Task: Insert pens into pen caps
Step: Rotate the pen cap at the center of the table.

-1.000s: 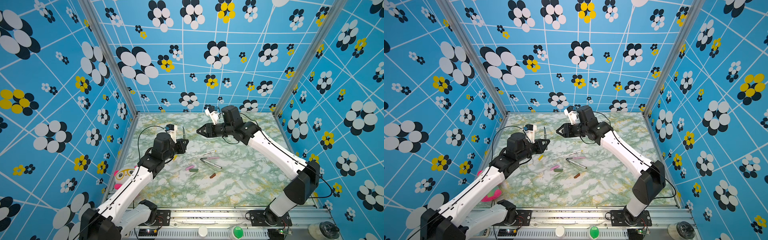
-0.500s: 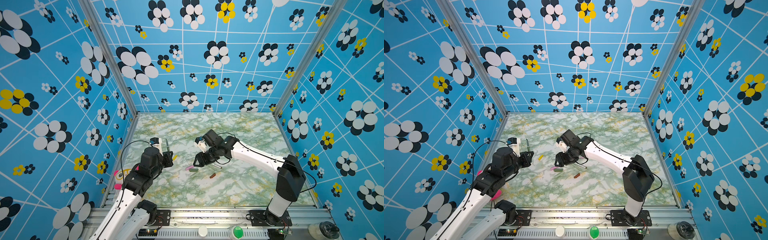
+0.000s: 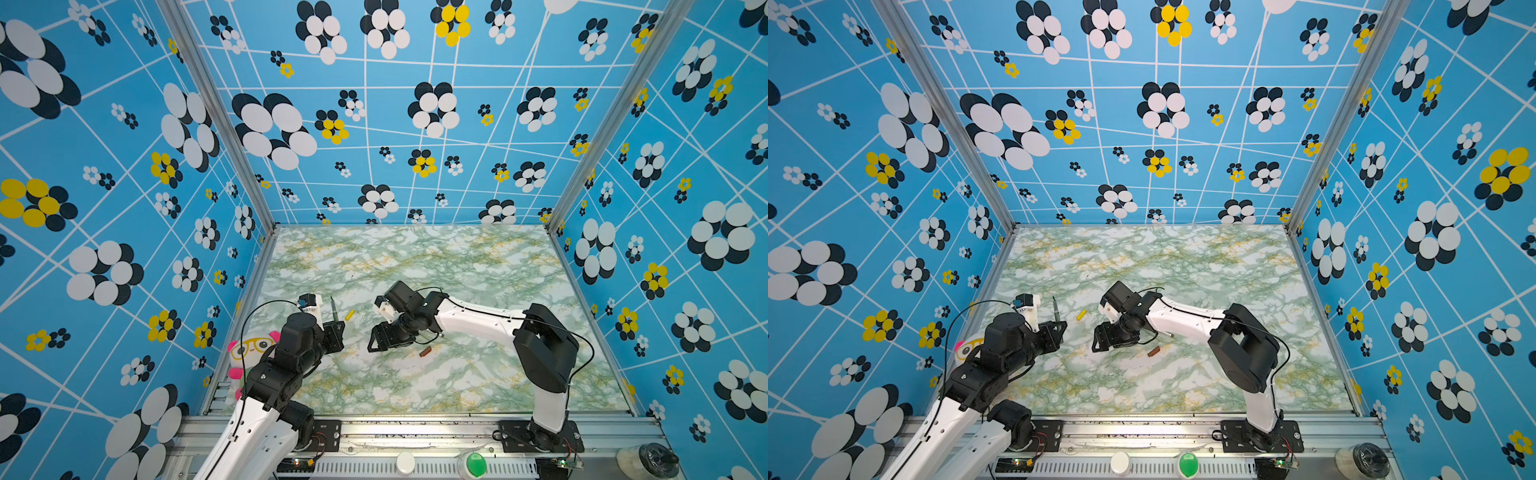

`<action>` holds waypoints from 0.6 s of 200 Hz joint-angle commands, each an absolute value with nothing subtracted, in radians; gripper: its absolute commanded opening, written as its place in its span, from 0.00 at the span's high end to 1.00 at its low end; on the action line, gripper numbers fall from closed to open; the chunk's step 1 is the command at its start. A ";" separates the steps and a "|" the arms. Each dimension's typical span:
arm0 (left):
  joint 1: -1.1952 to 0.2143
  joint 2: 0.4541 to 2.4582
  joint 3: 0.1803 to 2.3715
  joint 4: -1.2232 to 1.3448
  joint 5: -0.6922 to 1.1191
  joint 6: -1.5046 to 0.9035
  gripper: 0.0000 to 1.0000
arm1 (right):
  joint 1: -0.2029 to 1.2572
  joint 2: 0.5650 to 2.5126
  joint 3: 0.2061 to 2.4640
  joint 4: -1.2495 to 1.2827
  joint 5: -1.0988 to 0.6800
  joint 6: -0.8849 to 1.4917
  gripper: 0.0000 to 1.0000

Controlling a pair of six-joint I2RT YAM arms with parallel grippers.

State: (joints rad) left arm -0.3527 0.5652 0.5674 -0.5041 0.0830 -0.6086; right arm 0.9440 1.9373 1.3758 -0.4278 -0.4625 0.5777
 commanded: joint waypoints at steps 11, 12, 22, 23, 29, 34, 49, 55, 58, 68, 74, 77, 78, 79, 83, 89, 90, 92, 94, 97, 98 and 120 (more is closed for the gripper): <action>-0.345 0.547 0.568 -0.531 0.110 -0.591 1.00 | 0.939 1.996 1.394 -0.369 -0.480 0.617 0.28; -0.344 0.547 0.568 -0.531 0.110 -0.591 1.00 | 0.939 1.997 1.394 -0.368 -0.480 0.617 0.28; -0.344 0.545 0.568 -0.532 0.113 -0.591 1.00 | 0.939 2.012 1.405 -0.366 -0.481 0.617 0.28; -0.344 0.546 0.568 -0.532 0.112 -0.591 1.00 | 0.939 2.014 1.405 -0.366 -0.482 0.617 0.28; -0.344 0.546 0.570 -0.533 0.112 -0.591 1.00 | 0.940 2.022 1.409 -0.365 -0.482 0.617 0.28; -0.344 0.545 0.569 -0.534 0.113 -0.591 1.00 | 0.940 2.028 1.413 -0.364 -0.479 0.615 0.28; -0.344 0.544 0.571 -0.534 0.114 -0.593 1.00 | 0.940 2.044 1.426 -0.364 -0.477 0.611 0.28; -0.345 0.542 0.569 -0.533 0.114 -0.596 1.00 | 0.940 2.049 1.429 -0.366 -0.476 0.608 0.28; -0.344 0.542 0.568 -0.532 0.114 -0.597 1.00 | 0.940 2.052 1.433 -0.367 -0.474 0.606 0.28; -0.344 0.540 0.567 -0.532 0.115 -0.599 1.00 | 0.939 2.061 1.442 -0.378 -0.468 0.598 0.28; -0.344 0.538 0.567 -0.532 0.116 -0.598 1.00 | 0.939 2.067 1.448 -0.385 -0.465 0.593 0.28; -0.344 0.538 0.567 -0.533 0.116 -0.599 1.00 | 0.940 2.070 1.449 -0.388 -0.464 0.591 0.28; -0.344 0.538 0.566 -0.532 0.116 -0.600 1.00 | 0.940 2.071 1.450 -0.389 -0.463 0.591 0.28; -0.344 0.538 0.567 -0.532 0.116 -0.600 1.00 | 0.940 2.071 1.451 -0.389 -0.463 0.591 0.28; -0.344 0.540 0.567 -0.532 0.116 -0.600 1.00 | 0.940 2.075 1.453 -0.392 -0.462 0.589 0.28; -0.344 0.540 0.566 -0.533 0.116 -0.597 1.00 | 0.940 2.078 1.455 -0.395 -0.460 0.587 0.28; -0.344 0.540 0.567 -0.533 0.116 -0.597 1.00 | 0.939 2.079 1.455 -0.396 -0.460 0.586 0.28; -0.344 0.540 0.566 -0.532 0.116 -0.598 1.00 | 0.939 2.081 1.456 -0.398 -0.460 0.586 0.28; -0.344 0.540 0.567 -0.532 0.117 -0.597 1.00 | 0.939 2.082 1.456 -0.398 -0.459 0.586 0.28; -0.344 0.542 0.569 -0.531 0.116 -0.596 1.00 | 0.939 2.084 1.457 -0.400 -0.459 0.586 0.28; -0.344 0.542 0.568 -0.531 0.116 -0.595 1.00 | 0.939 2.085 1.457 -0.400 -0.458 0.586 0.28; -0.344 0.552 0.571 -0.529 0.117 -0.589 1.00 | 0.939 2.093 1.455 -0.407 -0.451 0.584 0.28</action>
State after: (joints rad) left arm -0.3527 0.5522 0.5674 -0.5205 0.1051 -0.6060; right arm 0.9413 2.0674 1.4326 -0.3847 -0.4614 0.6025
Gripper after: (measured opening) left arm 0.136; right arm 0.719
